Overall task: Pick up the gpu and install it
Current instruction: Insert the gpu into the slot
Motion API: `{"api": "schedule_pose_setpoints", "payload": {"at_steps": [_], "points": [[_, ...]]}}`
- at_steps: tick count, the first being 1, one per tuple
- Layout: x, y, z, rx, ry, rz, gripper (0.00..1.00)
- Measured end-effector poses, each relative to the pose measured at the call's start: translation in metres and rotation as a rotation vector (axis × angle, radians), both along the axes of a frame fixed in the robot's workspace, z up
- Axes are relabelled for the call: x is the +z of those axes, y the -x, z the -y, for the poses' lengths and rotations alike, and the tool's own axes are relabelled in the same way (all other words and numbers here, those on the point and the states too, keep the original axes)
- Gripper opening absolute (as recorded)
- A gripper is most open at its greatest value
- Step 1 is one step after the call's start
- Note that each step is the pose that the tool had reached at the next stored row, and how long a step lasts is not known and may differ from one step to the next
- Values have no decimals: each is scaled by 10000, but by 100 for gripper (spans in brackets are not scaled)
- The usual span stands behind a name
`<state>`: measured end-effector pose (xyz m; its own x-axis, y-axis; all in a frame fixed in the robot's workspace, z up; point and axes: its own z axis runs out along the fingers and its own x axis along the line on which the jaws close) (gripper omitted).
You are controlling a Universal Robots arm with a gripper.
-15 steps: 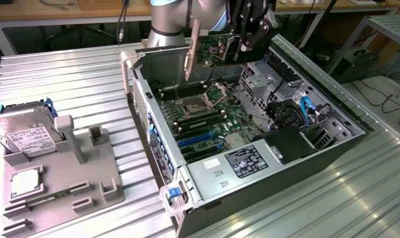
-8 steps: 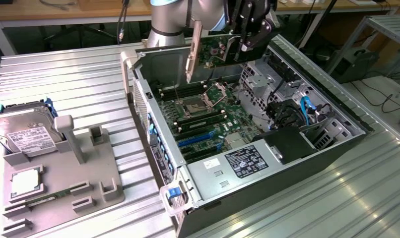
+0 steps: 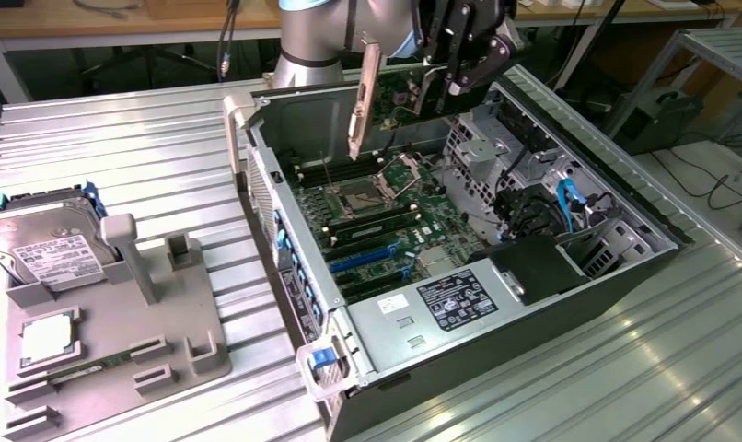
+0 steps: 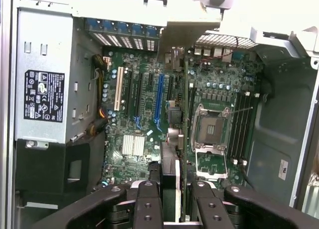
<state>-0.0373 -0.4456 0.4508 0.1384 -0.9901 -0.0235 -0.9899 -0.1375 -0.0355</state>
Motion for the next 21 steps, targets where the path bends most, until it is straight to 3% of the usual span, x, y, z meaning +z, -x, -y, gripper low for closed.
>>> {"api": "schedule_pose_setpoints", "payload": {"at_steps": [8, 15, 21], "points": [[-5, 0, 0, 640, -3, 1, 28], [-78, 2, 0, 55, -3, 0, 28], [-99, 3, 0, 42, -3, 0, 28]]}}
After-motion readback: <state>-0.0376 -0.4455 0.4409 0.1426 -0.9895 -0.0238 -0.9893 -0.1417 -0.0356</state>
